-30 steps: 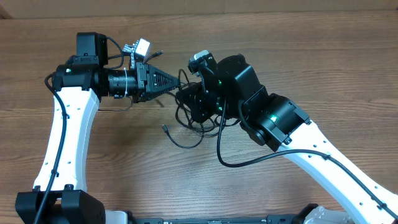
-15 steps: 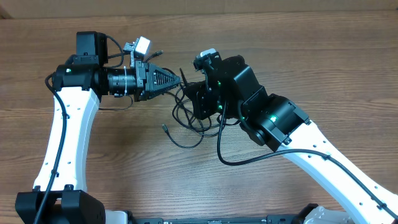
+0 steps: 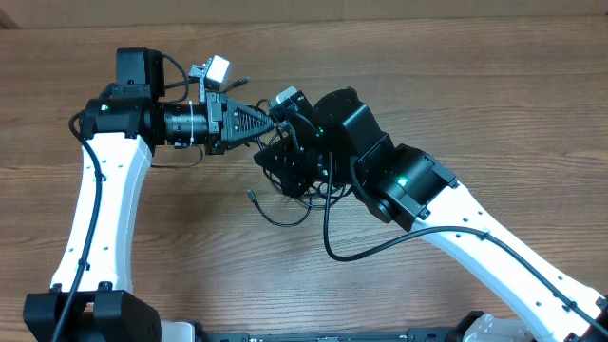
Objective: Untangle cables
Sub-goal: 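Pull one black cable out leftward with the left gripper, then lay the separated cable down at the table's left side and release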
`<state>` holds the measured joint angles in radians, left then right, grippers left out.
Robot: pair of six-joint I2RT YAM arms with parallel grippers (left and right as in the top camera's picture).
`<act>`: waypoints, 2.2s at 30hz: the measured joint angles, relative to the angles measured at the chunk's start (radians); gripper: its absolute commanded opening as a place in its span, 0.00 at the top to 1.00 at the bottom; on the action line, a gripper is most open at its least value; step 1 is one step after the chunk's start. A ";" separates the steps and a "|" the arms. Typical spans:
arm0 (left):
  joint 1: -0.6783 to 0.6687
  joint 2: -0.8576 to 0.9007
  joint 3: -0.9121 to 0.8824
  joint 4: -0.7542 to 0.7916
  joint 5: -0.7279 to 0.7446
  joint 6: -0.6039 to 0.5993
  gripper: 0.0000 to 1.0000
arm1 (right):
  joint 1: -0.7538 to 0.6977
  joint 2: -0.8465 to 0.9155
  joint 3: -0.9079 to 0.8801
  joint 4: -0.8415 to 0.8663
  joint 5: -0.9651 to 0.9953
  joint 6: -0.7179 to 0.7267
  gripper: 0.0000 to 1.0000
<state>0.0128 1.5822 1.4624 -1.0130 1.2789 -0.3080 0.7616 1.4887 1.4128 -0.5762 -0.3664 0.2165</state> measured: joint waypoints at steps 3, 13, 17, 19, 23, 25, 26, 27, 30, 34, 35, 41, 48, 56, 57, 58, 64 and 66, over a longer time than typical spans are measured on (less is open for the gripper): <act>-0.002 0.000 0.000 -0.001 -0.088 0.000 0.96 | -0.008 0.000 0.000 -0.002 -0.003 -0.005 0.00; -0.006 0.000 0.000 -0.064 -0.518 0.097 0.96 | -0.148 0.002 0.005 -0.233 0.181 0.129 0.00; 0.011 0.000 0.002 0.077 -0.417 0.167 0.96 | -0.232 0.003 0.005 -0.324 0.243 0.166 0.00; 0.053 0.000 0.009 0.219 -0.365 0.170 0.96 | -0.238 0.003 0.005 -0.336 0.246 0.172 0.00; 0.108 -0.001 0.013 0.287 -0.487 0.157 0.96 | -0.238 0.003 0.005 -0.335 0.251 0.173 0.00; 0.108 -0.002 0.014 0.256 -0.653 0.117 0.96 | -0.238 0.003 0.005 -0.335 0.251 0.172 0.00; 0.106 -0.002 0.015 0.215 -0.770 0.074 0.96 | -0.238 0.003 0.005 -0.335 0.251 0.172 0.00; 0.106 -0.002 0.015 0.179 -0.901 0.033 0.96 | -0.238 0.003 0.005 -0.334 0.252 0.172 0.00; 0.108 0.018 0.016 0.112 -1.222 -0.053 0.96 | -0.238 0.003 0.005 -0.335 0.251 0.172 0.00; 0.156 0.150 0.016 0.205 -1.367 -0.105 0.96 | -0.239 0.003 0.005 -0.335 0.251 0.172 0.00; 0.174 0.168 0.016 0.234 -1.355 -0.105 0.94 | -0.238 0.003 0.005 -0.335 0.252 0.172 0.00; 0.444 0.201 0.016 0.403 -0.972 -0.076 0.87 | -0.239 0.004 0.005 -0.335 0.252 0.172 0.00; 0.713 0.201 0.015 0.390 -0.759 -0.058 0.85 | -0.240 0.004 0.005 -0.334 0.251 0.172 0.00; 0.516 0.201 -0.003 0.439 -0.805 -0.058 0.79 | -0.240 0.004 0.005 -0.335 0.251 0.172 0.00; 0.465 0.201 -0.003 0.439 -0.849 -0.056 0.69 | -0.239 0.004 0.005 -0.334 0.251 0.172 0.00; 0.424 0.201 -0.003 0.439 -0.891 -0.056 0.59 | -0.239 0.004 0.005 -0.334 0.251 0.172 0.00; 0.232 0.220 -0.004 0.488 -1.275 -0.051 0.39 | -0.240 0.004 0.005 -0.335 0.251 0.172 0.00; 0.202 0.253 -0.004 0.515 -1.361 -0.050 0.43 | -0.240 0.004 0.005 -0.335 0.251 0.173 0.00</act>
<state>0.2146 1.8355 1.4586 -0.4984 -0.0826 -0.3584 0.5217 1.4925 1.4174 -0.9112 -0.1154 0.3893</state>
